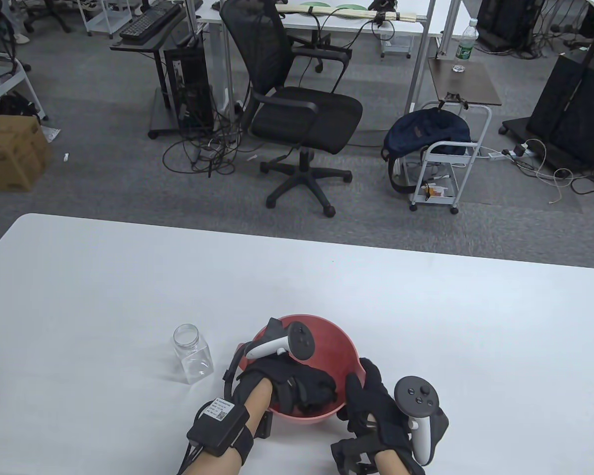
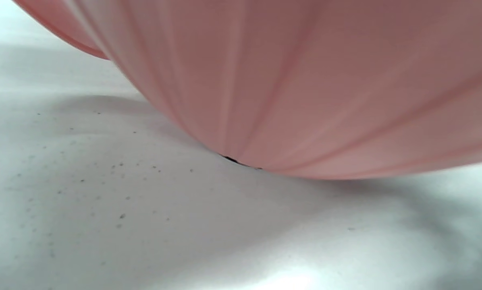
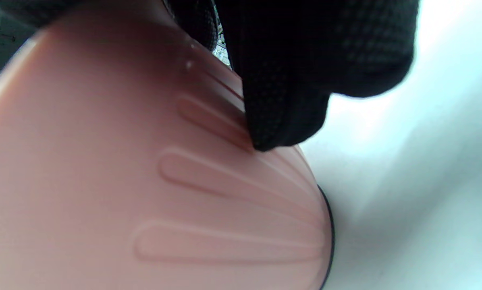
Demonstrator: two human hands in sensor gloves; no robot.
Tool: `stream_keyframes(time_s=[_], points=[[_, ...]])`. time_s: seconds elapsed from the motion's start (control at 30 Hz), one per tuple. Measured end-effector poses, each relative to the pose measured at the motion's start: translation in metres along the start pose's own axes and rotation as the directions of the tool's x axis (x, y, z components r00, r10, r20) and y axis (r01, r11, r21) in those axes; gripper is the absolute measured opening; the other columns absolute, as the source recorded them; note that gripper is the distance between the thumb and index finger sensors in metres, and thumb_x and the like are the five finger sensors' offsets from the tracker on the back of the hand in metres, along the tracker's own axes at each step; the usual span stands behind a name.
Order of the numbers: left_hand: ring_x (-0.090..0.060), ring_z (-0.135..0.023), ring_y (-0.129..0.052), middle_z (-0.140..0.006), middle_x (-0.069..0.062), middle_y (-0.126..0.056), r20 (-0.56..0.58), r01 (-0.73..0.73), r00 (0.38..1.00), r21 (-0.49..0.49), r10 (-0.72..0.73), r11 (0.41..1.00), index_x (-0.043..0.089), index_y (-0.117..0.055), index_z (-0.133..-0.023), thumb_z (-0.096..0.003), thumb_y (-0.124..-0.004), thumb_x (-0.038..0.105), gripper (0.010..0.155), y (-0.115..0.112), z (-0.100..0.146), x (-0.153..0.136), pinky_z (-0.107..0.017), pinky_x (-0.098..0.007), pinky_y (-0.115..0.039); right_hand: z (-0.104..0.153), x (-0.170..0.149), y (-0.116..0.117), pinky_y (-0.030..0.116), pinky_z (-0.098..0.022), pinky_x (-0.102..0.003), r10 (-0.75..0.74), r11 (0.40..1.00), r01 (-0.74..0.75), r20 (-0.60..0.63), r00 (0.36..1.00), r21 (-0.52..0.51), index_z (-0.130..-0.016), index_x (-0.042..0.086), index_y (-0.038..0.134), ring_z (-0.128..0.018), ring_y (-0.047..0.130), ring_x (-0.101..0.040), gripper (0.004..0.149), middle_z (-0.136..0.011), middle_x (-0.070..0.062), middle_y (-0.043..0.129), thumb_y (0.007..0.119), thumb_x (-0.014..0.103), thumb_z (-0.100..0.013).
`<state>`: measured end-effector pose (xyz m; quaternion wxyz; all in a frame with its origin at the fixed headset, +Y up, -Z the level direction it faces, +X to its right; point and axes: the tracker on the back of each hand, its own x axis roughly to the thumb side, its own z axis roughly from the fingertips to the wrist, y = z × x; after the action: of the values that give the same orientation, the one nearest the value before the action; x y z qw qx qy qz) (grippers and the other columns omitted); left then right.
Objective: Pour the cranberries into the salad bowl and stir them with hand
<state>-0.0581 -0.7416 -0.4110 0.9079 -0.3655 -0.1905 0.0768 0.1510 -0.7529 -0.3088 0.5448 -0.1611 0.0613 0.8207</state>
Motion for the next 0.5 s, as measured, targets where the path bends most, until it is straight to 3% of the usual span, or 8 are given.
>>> stream_keyframes(time_s=[0.5], points=[[0.000,-0.125,-0.050,-0.125,0.041,-0.060,0.055,-0.036,0.998,0.036,0.034,0.999,0.072,-0.051,-0.109,-0.0519,-0.062,0.086,0.060,0.0019,0.0007,-0.0018,-0.087,-0.041,-0.066,0.0006,-0.0002,-0.0002,0.091,-0.022,-0.026,-0.005,1.000,0.005,-0.002,1.000,0.000,-0.104,0.028,0.050,-0.040,0.102,-0.021,0.063,-0.101,-0.013,0.076,0.067,0.060,-0.052]])
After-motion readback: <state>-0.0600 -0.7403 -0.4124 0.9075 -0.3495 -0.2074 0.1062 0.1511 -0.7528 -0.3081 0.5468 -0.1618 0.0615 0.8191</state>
